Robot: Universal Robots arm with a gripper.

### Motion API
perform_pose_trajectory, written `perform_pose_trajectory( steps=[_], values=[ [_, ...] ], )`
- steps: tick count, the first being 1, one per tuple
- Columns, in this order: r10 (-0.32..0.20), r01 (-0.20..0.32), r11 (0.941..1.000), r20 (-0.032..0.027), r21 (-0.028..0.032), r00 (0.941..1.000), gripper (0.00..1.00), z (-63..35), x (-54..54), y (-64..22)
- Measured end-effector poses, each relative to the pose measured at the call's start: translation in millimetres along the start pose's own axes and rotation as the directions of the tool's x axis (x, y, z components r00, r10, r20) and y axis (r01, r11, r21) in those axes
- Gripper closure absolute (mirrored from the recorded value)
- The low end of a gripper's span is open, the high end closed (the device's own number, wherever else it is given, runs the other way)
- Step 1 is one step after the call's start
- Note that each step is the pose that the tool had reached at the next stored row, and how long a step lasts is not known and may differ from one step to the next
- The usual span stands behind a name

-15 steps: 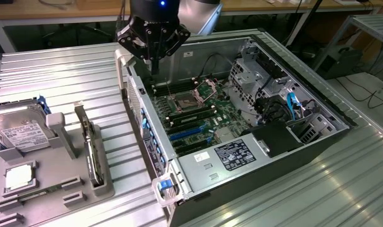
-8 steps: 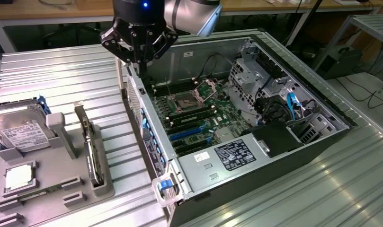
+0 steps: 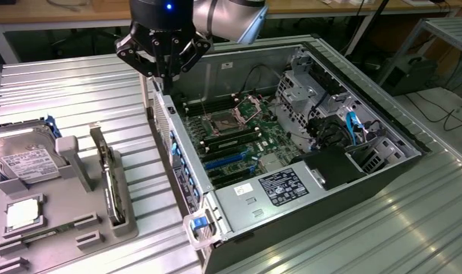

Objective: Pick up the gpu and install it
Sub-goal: 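Reach for the gpu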

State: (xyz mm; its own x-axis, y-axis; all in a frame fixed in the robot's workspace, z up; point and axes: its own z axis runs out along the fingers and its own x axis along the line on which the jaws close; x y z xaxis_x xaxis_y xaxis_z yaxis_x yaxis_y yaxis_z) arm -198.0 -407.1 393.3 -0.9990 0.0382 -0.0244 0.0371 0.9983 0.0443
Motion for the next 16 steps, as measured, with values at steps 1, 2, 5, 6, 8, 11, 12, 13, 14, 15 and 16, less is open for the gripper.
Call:
perform_pose_trajectory(
  steps=[1, 2, 5, 6, 8, 11, 12, 13, 14, 15, 16],
  values=[
    [0.000, 0.000, 1.0000, 0.0000, 0.0000, 1.0000, 0.89, 0.0, 0.7, -0.2],
    [0.000, 0.000, 1.0000, 0.0000, -0.0001, 1.0000, 0.89, 0.0, 1.5, -0.3],
    [0.000, 0.000, 1.0000, 0.0000, 0.0000, 1.0000, 0.89, -0.1, 3.8, -0.9],
    [0.000, 0.000, 1.0000, 0.0001, -0.0001, 1.0000, 0.89, -0.1, 4.5, -1.0],
    [0.000, 0.000, 1.0000, 0.0001, -0.0001, 1.0000, 0.89, -0.1, 6.0, -1.4],
    [0.000, 0.000, 1.0000, 0.0000, 0.0000, 1.0000, 0.89, -0.3, 8.7, -2.0],
    [0.000, 0.000, 1.0000, 0.0001, -0.0001, 1.0000, 0.89, -0.3, 9.9, -2.3],
    [0.000, 0.000, 1.0000, 0.0000, 0.0000, 1.0000, 0.89, -0.3, 10.7, -2.4],
    [0.000, 0.000, 1.0000, 0.0000, 0.0000, 1.0000, 0.89, -0.4, 11.8, -2.6],
    [0.000, 0.000, 1.0000, 0.0000, 0.0000, 1.0000, 0.89, -0.4, 12.6, -2.8],
    [0.000, 0.000, 1.0000, 0.0000, 0.0000, 1.0000, 0.89, -0.4, 13.4, -3.0]
  ],
)
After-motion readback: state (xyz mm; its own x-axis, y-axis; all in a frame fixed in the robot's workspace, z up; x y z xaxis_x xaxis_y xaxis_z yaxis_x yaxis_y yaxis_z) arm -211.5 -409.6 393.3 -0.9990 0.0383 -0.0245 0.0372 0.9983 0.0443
